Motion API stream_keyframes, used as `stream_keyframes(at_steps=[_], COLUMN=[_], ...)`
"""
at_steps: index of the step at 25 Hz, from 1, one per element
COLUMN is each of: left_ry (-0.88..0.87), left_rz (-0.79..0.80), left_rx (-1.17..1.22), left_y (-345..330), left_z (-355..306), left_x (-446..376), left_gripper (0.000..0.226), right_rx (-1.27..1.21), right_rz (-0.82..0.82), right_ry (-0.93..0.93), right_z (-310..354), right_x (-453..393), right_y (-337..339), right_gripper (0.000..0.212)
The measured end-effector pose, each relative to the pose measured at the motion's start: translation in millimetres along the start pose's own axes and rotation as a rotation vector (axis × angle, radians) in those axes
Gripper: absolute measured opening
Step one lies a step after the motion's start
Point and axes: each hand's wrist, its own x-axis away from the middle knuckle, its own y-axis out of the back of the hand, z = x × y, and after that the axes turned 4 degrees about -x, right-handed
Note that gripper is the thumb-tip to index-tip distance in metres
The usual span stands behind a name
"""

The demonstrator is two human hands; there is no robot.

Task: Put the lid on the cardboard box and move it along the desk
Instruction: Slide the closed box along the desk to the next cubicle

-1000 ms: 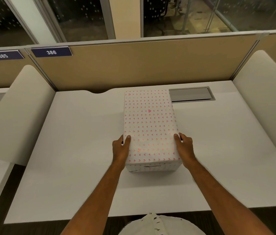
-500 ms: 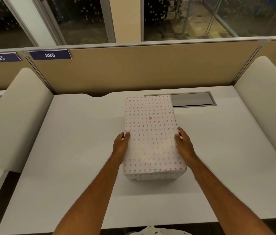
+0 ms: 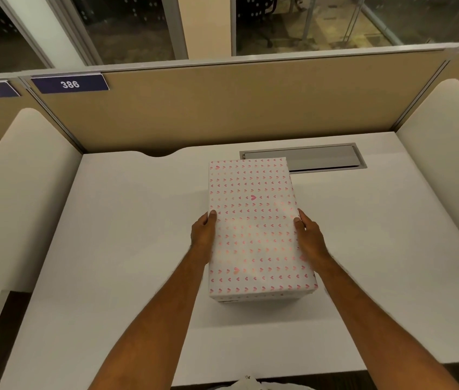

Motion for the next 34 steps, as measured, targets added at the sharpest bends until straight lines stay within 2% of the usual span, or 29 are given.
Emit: stream_keyframes(at_steps=[3, 6, 10, 14, 17, 22, 28, 34], left_ry=[0.001, 0.007, -0.01, -0.026, -0.057, -0.077, -0.135, -0.149], left_rz=[0.0, 0.003, 0.074, 0.141, 0.15, 0.177, 0.212, 0.234], left_rx=[0.004, 0.002, 0.056, 0.109, 0.124, 0.135, 0.124, 0.134], left_y=[-1, -2, 4, 10, 8, -3, -64, -181], left_z=[0, 1, 1, 16, 25, 18, -16, -64], left_x=[1, 1, 7, 28, 40, 45, 41, 35], left_gripper=[0.045, 0.044, 0.042, 0.042, 0.04, 0.035, 0.04, 0.041], right_rx=[0.015, 0.035, -0.037, -0.087, -0.075, -0.081, -0.127, -0.136], right_rz=[-0.017, -0.034, -0.072, -0.139, -0.129, -0.155, -0.196, -0.225], right_ry=[0.008, 0.013, -0.002, -0.08, -0.079, -0.059, -0.046, -0.029], right_z=[-4, -8, -2, -14, -21, -15, -13, -18], right_x=[-3, -3, 10, 23, 32, 39, 17, -38], right_y=[-3, -5, -3, 7, 6, 15, 77, 186], right_gripper=[0.054, 0.071, 0.055, 0.05, 0.042, 0.042, 0.04, 0.039])
